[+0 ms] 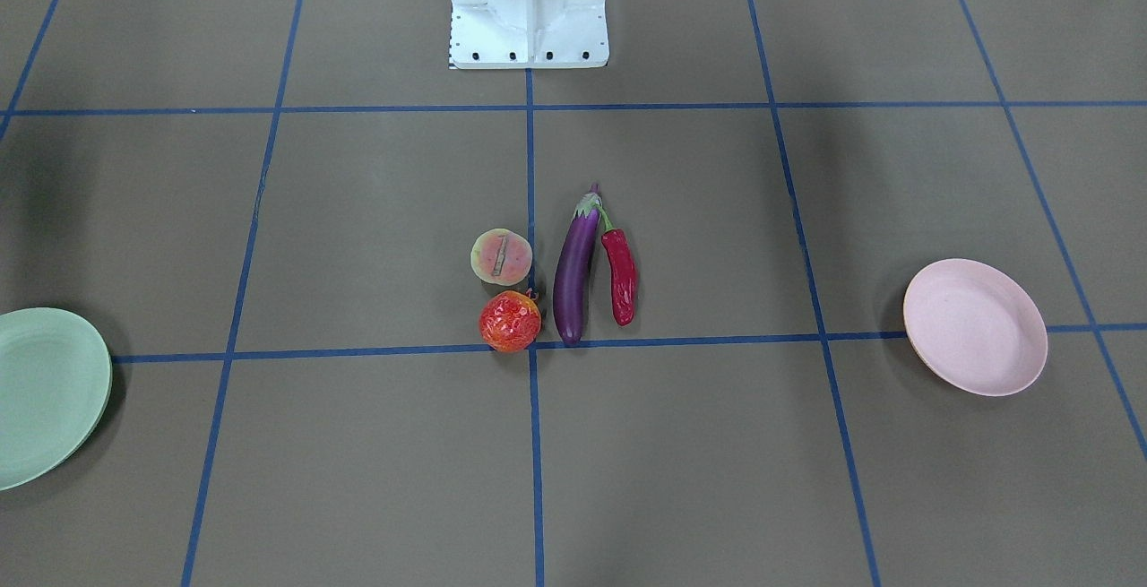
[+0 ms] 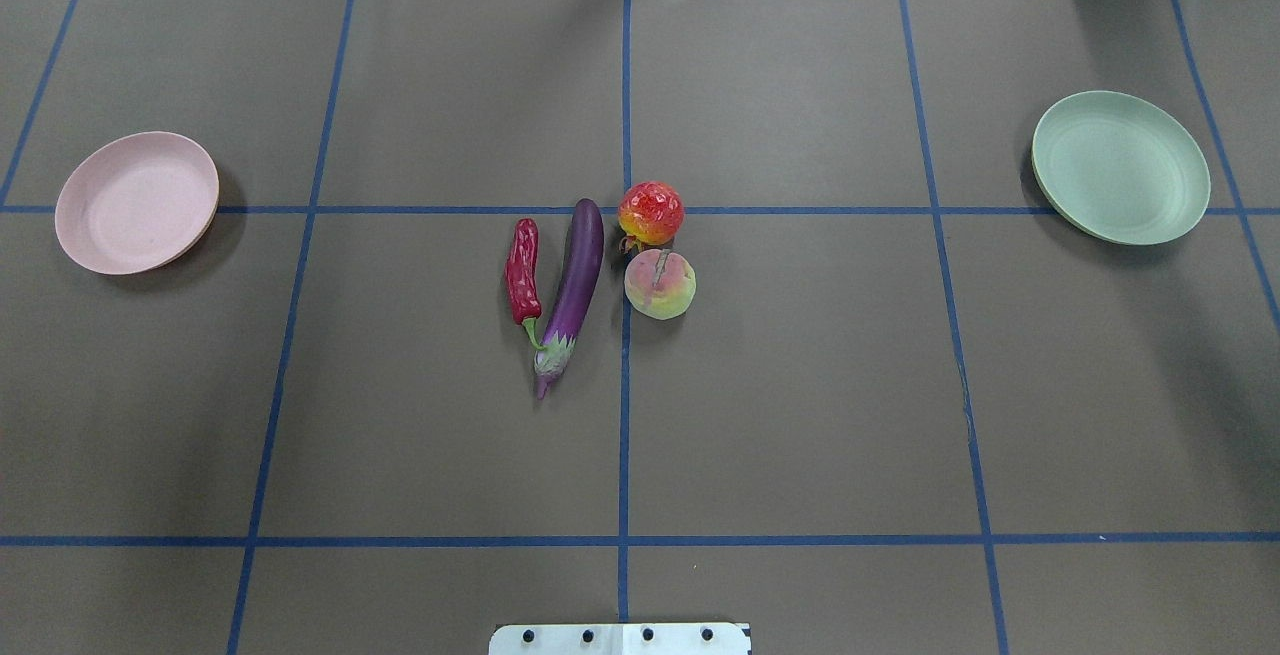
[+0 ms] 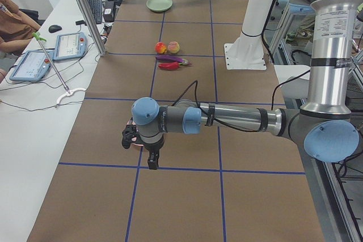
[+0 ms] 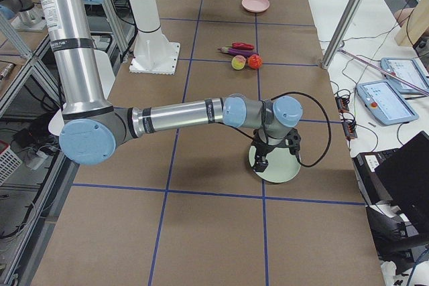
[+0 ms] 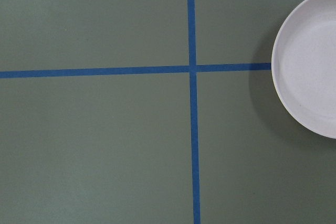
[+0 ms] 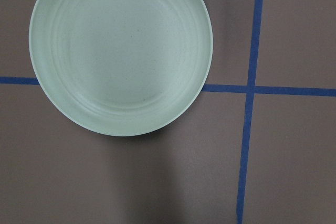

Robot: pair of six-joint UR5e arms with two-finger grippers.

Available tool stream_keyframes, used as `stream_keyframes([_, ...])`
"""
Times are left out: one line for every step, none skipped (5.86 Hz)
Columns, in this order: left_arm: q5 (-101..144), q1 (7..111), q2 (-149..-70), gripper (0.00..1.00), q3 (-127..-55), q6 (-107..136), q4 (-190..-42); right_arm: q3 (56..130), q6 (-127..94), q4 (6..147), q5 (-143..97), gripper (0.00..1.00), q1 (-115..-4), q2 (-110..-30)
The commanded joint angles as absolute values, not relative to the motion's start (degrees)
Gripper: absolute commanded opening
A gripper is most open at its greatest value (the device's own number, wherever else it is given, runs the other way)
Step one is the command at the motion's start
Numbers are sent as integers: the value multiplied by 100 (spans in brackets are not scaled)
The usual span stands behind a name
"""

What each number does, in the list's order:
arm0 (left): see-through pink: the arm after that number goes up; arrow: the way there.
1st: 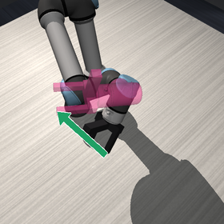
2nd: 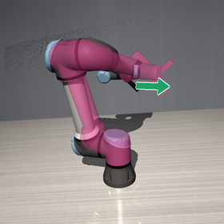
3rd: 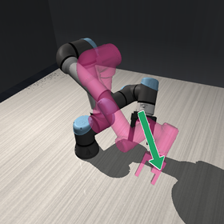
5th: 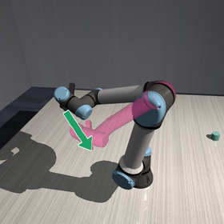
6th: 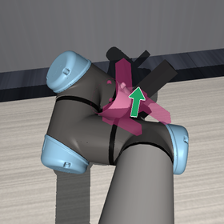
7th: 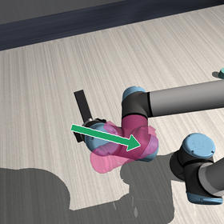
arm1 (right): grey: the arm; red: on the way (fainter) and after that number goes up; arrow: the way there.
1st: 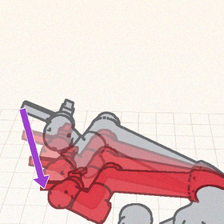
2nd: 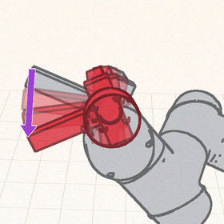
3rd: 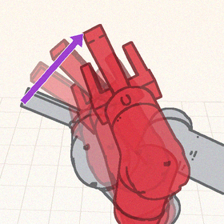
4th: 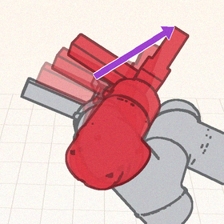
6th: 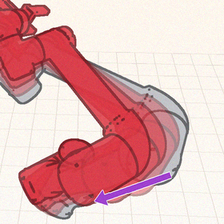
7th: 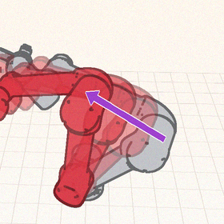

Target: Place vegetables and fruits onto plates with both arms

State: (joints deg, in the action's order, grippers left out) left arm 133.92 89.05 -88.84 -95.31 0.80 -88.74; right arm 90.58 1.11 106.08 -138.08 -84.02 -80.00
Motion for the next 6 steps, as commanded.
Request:
stream_keyframes([13482, 8903, -8772, 100, -9659, 219, -8947, 9105, 131, 10600, -13738, 100, -8394, -8007])
stream_keyframes([13935, 8903, -8763, 100, -9659, 228, -9078, 9123, 88, 10469, -13737, 100, -8394, -8016])
stream_keyframes([14401, 8903, -8737, 100, -9816, 298, -9131, 9123, 88, 10424, -13781, 100, -8376, -8042])
stream_keyframes([14431, 8842, -8736, 100, -10009, 812, -9323, 9123, 79, 10380, -13851, 100, -8263, -8059])
stream_keyframes([14449, 8746, -8762, 100, -10054, 1218, -9691, 9210, 1, 10293, -13982, 100, -8088, -8077])
stream_keyframes([14380, 7849, -8902, 100, -10298, 2214, -9947, 9298, -357, 10275, -14201, 100, -7938, -8068])
